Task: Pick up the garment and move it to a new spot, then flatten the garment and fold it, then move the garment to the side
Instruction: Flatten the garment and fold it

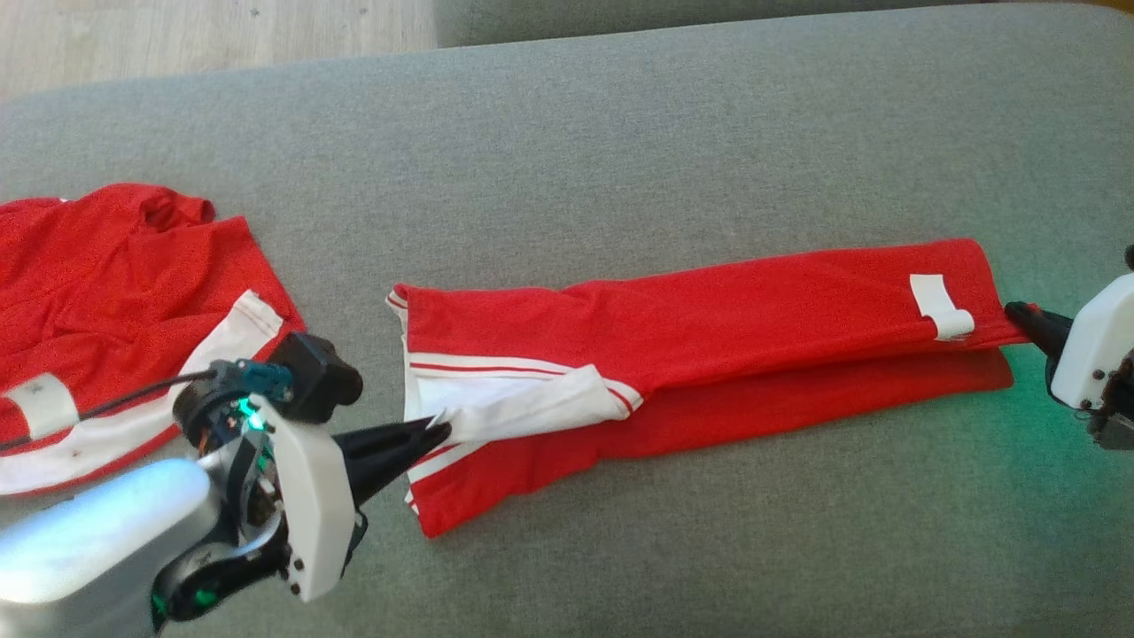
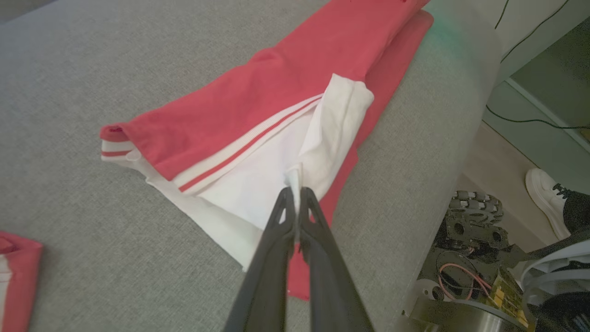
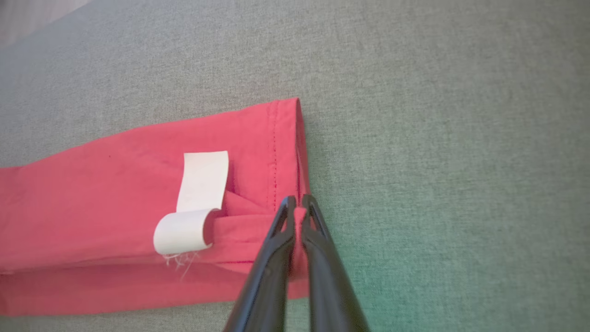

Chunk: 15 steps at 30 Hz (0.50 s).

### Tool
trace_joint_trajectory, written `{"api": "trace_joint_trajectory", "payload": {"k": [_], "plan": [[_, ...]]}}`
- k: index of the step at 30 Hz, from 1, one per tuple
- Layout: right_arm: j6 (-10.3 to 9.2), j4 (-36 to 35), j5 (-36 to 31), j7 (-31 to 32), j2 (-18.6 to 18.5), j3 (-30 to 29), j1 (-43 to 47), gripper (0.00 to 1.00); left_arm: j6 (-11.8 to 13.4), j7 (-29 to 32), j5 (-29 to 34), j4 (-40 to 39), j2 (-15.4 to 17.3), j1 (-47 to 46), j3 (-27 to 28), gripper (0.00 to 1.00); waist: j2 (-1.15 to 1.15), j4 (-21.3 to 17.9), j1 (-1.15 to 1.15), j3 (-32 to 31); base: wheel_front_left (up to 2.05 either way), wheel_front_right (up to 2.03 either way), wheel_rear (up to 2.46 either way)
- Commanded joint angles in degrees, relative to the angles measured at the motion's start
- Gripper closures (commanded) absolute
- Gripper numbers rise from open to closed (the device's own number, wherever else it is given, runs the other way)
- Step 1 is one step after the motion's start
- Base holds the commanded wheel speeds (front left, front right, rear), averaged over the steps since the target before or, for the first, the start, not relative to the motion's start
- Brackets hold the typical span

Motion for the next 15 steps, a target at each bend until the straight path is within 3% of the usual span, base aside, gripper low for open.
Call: {"api": "trace_joint_trajectory", "payload": {"k": [1,12,13,14,15], "plan": [[0.42,-1.84,0.28,1.15,-1.9,-0.85,0.4,1.0,-0.06,0.67,0.33,-1.44,2.0,-0.76,2.83,1.0,0.0,-0.07,-0.01,0.2,0.0,0.0,0.0],[0.42,-2.89,-1.03,6.49,-1.11,-4.23,1.96,1.0,-0.35,1.97,2.2,-0.7,0.55,0.7,2.81,1.0,0.0,-0.42,-0.01,0.62,0.0,0.0,0.0],[0.42,-3.14,-1.31,6.51,-0.93,-4.69,2.09,0.25,-0.35,1.53,2.7,-0.31,0.35,0.77,2.81,0.5,0.0,-0.47,-0.01,0.67,0.0,0.0,0.0],[0.42,-3.17,-1.32,6.71,-0.59,-5.35,2.28,0.0,-0.26,0.72,3.17,0.28,0.09,0.88,2.91,0.0,0.0,-0.53,-0.01,0.7,0.0,0.0,0.0],[0.42,-3.27,-1.2,7.14,-0.14,-5.95,2.44,0.0,-0.05,-0.17,3.69,0.92,-0.21,0.99,3.05,0.0,0.0,-0.61,-0.01,0.67,0.0,0.0,0.0]]}}
